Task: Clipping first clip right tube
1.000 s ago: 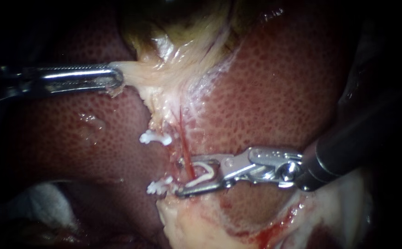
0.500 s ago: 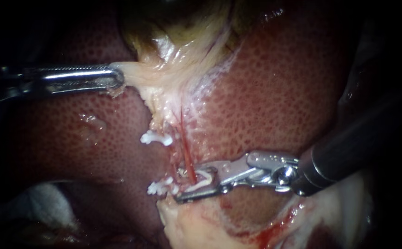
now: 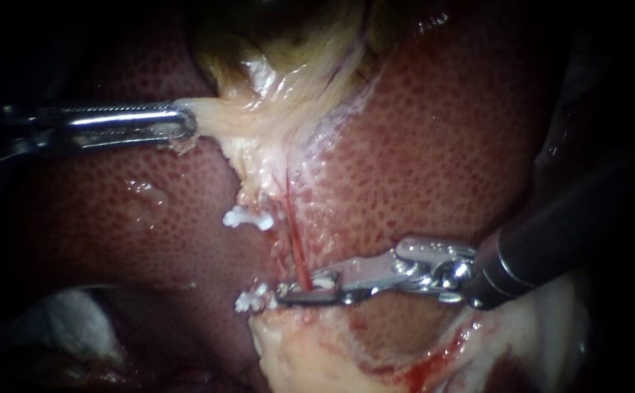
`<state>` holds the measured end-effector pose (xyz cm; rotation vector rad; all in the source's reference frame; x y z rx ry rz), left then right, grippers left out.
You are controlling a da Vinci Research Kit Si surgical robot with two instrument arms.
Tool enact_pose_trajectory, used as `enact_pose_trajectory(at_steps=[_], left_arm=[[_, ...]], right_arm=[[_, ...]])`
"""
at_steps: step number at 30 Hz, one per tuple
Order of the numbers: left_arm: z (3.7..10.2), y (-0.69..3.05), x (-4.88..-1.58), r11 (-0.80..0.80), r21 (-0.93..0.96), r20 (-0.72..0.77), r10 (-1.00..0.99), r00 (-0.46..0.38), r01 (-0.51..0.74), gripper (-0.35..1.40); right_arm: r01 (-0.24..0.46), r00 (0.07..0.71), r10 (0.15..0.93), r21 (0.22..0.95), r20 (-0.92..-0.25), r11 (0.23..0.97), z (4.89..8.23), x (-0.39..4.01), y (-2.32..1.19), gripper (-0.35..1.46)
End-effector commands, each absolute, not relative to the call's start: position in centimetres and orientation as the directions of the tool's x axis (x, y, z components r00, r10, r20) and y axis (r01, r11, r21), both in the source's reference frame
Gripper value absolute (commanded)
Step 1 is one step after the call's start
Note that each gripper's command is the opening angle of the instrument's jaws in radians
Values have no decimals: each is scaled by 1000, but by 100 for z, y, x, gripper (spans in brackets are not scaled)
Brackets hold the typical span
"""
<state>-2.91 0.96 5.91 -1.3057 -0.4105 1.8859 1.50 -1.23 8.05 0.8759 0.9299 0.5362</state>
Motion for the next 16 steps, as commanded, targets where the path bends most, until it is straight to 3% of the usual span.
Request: enact_pose_trajectory(at_steps=[1, 16], left_arm=[[591, 96, -291, -636, -647, -638, 754, -158, -420, -35], [591, 96, -292, -637, -648, -638, 754, -159, -418, -35]], right_arm=[[-34, 511, 725, 832, -461, 553, 806, 149, -122, -35], [-36, 514, 733, 843, -445, 537, 806, 149, -123, -35]])
